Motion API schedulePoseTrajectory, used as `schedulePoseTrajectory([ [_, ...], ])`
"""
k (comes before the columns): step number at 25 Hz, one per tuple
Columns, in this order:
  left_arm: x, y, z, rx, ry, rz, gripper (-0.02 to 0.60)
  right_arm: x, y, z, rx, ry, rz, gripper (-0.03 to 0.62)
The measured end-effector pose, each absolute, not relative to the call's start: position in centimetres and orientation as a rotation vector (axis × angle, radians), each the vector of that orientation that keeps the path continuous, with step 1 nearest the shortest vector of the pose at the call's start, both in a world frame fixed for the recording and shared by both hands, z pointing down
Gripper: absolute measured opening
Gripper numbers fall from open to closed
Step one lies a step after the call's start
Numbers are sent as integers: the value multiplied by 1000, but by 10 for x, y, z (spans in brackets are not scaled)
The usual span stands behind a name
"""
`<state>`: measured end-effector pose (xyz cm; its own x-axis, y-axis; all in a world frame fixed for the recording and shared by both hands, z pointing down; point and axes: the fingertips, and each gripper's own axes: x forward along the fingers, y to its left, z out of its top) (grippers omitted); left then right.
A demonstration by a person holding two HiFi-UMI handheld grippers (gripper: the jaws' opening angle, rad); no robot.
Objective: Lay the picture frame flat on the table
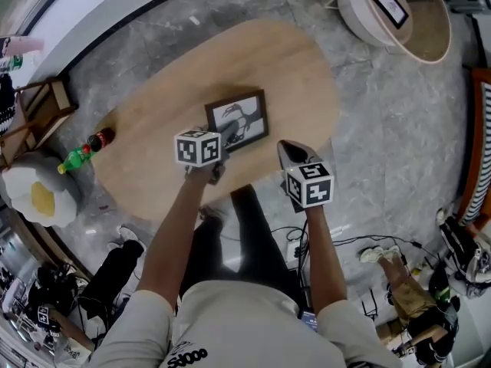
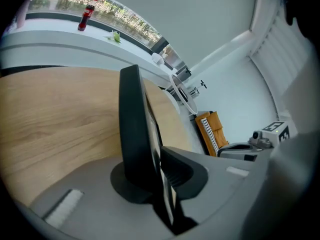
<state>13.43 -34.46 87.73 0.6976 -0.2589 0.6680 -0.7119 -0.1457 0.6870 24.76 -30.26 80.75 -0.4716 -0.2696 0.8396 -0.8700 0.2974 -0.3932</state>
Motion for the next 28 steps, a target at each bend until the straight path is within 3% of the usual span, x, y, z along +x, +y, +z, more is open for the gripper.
schedulePoseTrajectory([
  [8,128,-338,895,1596,-786,348,57,247,-303,815,1004,-1896,1185,3],
  [28,99,-306,926,1478,-803,388,184,226,-290,835,930,-1858,1185,3],
])
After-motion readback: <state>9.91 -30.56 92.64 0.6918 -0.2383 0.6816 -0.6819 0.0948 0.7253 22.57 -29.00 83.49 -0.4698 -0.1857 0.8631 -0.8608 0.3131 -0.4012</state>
